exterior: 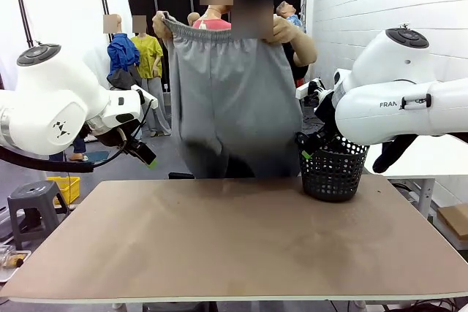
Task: Fold the training pants.
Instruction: Grab both ends of the Training pants handed by a person.
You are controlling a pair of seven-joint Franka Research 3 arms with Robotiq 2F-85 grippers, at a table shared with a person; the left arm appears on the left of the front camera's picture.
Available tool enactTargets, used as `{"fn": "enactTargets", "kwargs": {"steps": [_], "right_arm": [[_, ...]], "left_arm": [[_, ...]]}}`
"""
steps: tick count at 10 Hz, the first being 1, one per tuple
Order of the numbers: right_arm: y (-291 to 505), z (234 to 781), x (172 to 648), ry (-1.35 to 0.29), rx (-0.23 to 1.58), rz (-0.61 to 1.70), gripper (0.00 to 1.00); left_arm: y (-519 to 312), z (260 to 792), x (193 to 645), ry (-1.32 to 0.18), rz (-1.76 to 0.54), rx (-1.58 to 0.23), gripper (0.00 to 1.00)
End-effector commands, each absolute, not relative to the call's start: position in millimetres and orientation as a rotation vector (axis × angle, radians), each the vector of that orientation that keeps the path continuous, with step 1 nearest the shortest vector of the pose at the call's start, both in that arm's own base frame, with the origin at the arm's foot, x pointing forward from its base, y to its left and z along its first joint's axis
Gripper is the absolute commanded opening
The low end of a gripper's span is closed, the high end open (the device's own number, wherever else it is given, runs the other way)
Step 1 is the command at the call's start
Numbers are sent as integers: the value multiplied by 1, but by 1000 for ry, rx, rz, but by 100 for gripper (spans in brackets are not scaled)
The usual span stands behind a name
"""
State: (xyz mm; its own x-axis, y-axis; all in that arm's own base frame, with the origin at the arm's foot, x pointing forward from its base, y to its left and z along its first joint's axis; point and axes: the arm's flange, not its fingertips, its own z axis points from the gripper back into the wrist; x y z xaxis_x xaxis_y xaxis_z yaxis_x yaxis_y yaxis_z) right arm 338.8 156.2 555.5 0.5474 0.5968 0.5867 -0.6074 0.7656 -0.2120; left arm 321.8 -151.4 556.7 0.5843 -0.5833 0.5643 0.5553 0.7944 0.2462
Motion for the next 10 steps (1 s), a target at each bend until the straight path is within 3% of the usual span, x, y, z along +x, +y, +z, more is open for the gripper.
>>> {"fn": "enactTargets", "kwargs": {"steps": [1, 10], "right_arm": [[156, 556, 340, -689, 16, 709, 100], [156, 556, 340, -689, 16, 709, 100]], "left_arm": [[-152, 559, 324, -674, -666, 43, 100], [-152, 559, 324, -674, -666, 43, 100]]}}
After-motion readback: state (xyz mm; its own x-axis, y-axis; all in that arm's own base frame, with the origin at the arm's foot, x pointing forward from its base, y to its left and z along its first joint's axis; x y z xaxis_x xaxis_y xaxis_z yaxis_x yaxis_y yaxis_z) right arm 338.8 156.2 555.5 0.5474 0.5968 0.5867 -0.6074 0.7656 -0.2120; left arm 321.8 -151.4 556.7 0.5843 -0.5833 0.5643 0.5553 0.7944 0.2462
